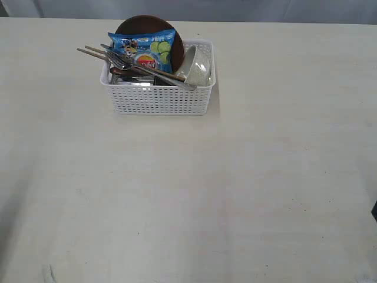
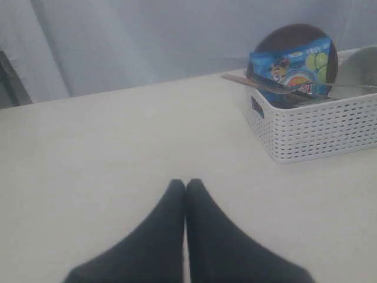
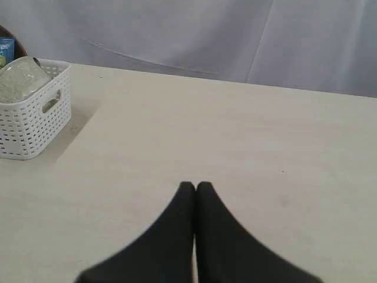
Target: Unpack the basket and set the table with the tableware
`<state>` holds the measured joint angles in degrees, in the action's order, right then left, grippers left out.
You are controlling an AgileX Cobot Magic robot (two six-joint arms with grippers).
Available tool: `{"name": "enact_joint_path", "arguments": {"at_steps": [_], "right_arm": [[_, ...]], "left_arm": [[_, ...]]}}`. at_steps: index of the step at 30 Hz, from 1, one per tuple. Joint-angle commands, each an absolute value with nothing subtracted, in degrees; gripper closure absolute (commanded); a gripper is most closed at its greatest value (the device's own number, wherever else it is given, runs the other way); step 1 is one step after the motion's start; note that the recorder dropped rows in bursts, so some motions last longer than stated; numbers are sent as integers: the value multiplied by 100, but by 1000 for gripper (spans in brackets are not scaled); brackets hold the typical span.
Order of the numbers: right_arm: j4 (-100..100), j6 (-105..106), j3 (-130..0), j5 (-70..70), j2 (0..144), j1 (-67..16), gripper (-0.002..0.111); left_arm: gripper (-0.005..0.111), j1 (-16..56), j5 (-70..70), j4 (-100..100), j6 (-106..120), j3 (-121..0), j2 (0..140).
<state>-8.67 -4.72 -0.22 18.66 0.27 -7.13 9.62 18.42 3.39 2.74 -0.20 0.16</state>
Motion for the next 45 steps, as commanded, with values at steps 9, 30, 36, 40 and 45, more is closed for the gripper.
{"name": "enact_joint_path", "arguments": {"at_steps": [9,30,36,40,45], "right_arm": [[-915,-460,0,1658,0,-674,109],[745,-1824,-2941,-495,431,-674,109],[781,-1049,-4905,2467,2311,-696,108],[1510,-155,-5882,4128,3660,-696,108],[2938,1242,-6816,5337,5181,-696,108]], "left_arm": [[107,1000,1833,273,283,0,0],[107,1000,1833,273,283,0,0],[107,1000,1833,273,283,0,0],[107,1000,1833,273,283,0,0],[107,1000,1833,273,283,0,0]]}}
